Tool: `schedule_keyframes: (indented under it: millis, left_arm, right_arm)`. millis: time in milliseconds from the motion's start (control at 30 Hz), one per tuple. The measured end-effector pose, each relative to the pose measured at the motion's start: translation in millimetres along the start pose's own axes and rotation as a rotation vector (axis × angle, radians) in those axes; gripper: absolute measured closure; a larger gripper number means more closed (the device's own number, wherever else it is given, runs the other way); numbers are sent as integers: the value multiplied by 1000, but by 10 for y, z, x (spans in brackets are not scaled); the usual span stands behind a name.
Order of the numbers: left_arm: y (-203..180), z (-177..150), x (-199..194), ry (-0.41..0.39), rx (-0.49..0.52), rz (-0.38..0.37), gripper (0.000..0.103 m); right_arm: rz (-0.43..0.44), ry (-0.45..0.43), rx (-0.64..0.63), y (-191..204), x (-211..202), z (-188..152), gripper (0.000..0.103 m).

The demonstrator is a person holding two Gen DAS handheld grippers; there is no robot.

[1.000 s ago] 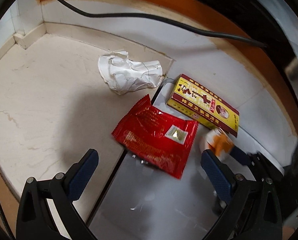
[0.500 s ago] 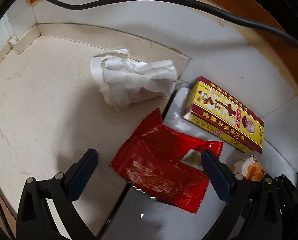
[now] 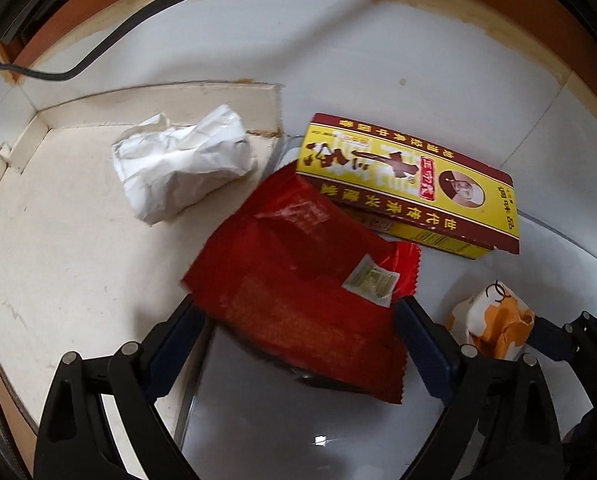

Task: Collect trash
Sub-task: 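Grasp the red packet with the left tool while the right tool grasps the orange-white paper bag, then carry the red packet and paper bag down over the bin and open both tools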

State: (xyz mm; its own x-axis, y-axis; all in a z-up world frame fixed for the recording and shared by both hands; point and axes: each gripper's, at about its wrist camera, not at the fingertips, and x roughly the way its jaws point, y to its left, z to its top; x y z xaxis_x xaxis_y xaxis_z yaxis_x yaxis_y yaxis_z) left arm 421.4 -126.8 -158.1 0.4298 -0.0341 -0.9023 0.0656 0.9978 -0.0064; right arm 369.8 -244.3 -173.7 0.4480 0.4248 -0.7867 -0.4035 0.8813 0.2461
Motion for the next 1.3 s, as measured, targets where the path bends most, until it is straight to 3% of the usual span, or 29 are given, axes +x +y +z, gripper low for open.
schedule_keyframes:
  millis: [100, 167, 200, 267, 367, 467, 900, 1300]
  left_arm:
    - [-46, 32, -26, -14, -2, -13, 28]
    - [-76, 66, -63, -25, -10, -13, 51]
    - [-118, 100, -88, -28, -14, -13, 57]
    - [-112, 119, -134, -34, -24, -18, 82]
    - [-20, 102, -202, -41, -68, -41, 98]
    - [18, 38, -241, -60, -110, -74, 103]
    - [238, -366, -955, -164, -221, -196, 103]
    - [675, -1333, -1519, -187, -273, -232, 103]
  right_arm:
    - [7, 2, 17, -24, -28, -24, 49]
    - [13, 0, 31, -45, -56, -49, 49]
    - [15, -1, 37, -55, -66, -57, 49]
    - [20, -3, 45, -59, -77, -68, 49]
    - [17, -8, 40, -47, -85, -83, 49]
    - [17, -9, 39, -40, -86, -87, 49]
    - [60, -5, 40, 74, -201, -165, 49]
    - [121, -29, -29, 536, -662, -371, 50]
